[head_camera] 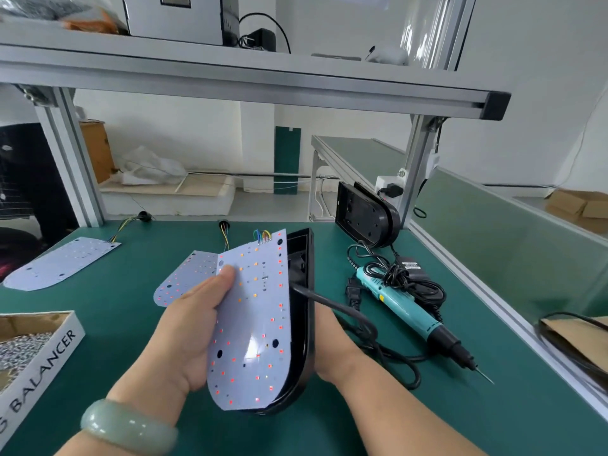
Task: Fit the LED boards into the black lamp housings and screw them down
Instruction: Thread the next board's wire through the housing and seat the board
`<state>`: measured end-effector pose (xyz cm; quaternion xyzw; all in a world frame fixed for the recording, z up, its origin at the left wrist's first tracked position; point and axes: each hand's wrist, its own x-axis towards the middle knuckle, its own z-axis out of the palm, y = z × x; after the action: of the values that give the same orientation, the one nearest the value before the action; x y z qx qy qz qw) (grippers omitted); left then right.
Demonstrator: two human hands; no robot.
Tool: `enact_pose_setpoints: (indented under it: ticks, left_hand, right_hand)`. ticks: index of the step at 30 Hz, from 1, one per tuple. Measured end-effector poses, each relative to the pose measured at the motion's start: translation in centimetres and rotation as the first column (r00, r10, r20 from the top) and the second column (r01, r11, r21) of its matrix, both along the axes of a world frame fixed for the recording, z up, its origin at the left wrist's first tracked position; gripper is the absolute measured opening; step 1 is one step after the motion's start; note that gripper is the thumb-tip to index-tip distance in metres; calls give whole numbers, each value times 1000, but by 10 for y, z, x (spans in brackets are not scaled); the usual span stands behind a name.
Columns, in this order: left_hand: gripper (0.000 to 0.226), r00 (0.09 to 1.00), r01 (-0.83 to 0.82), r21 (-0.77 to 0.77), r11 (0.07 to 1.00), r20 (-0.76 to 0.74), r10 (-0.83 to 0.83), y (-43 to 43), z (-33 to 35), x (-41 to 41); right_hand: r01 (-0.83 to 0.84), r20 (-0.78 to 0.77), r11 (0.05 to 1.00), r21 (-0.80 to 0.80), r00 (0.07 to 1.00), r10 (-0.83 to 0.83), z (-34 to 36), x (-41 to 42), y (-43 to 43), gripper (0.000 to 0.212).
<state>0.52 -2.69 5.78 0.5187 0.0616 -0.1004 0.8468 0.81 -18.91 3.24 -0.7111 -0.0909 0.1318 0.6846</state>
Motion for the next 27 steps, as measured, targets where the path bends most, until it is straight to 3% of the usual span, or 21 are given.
enact_pose_setpoints:
  ticks: [2, 3, 6, 9, 13, 15, 18, 20, 22, 24, 27]
  left_hand:
    - [32, 999, -38, -13, 999, -24, 38, 1, 1, 0]
    - [33, 998, -49, -20, 999, -38, 48, 2, 2, 1]
    - [32, 999, -23, -15, 1000, -35, 22, 1, 3, -2]
    - [30, 1000, 5, -27, 1000, -23, -6, 0, 5, -3]
    - [30, 984, -179, -86, 980, -22, 177, 25, 10, 7]
    - [37, 967, -254, -112, 961, -33, 251, 47, 11, 12]
    - [45, 952, -306, -87, 948, -37, 304, 69, 6, 16]
    - [35, 941, -338, 6, 941, -32, 338, 68, 4, 17]
    - [25, 957, -291, 77, 954, 4, 291, 58, 1, 18]
    - [26, 979, -205, 108, 973, 26, 204, 43, 0, 16]
    - [31, 992, -76, 91, 993, 109, 66, 17, 3, 7]
  right_hand:
    - [61, 101, 979, -194, 994, -42, 1, 3, -4, 28]
    - [99, 163, 973, -210, 984, -65, 1, 3, -4, 30]
    - [230, 308, 967, -108, 933, -187, -1, 6, -2, 22]
    - [275, 330, 953, -129, 918, -220, -8, 11, -6, 8]
    - [423, 295, 881, -211, 887, -356, -13, 15, -17, 45]
    - [580, 259, 801, -147, 804, -535, -15, 20, -20, 44]
    - [795, 100, 604, 55, 598, -796, -14, 27, -29, 33]
    - [847, 142, 517, 125, 501, -854, -13, 25, -34, 36]
    - [816, 336, 560, 144, 492, -803, -11, 20, -35, 50]
    - [737, 525, 666, 118, 523, -672, -6, 13, -27, 61]
    - [594, 649, 802, -56, 632, -423, -2, 7, -11, 68]
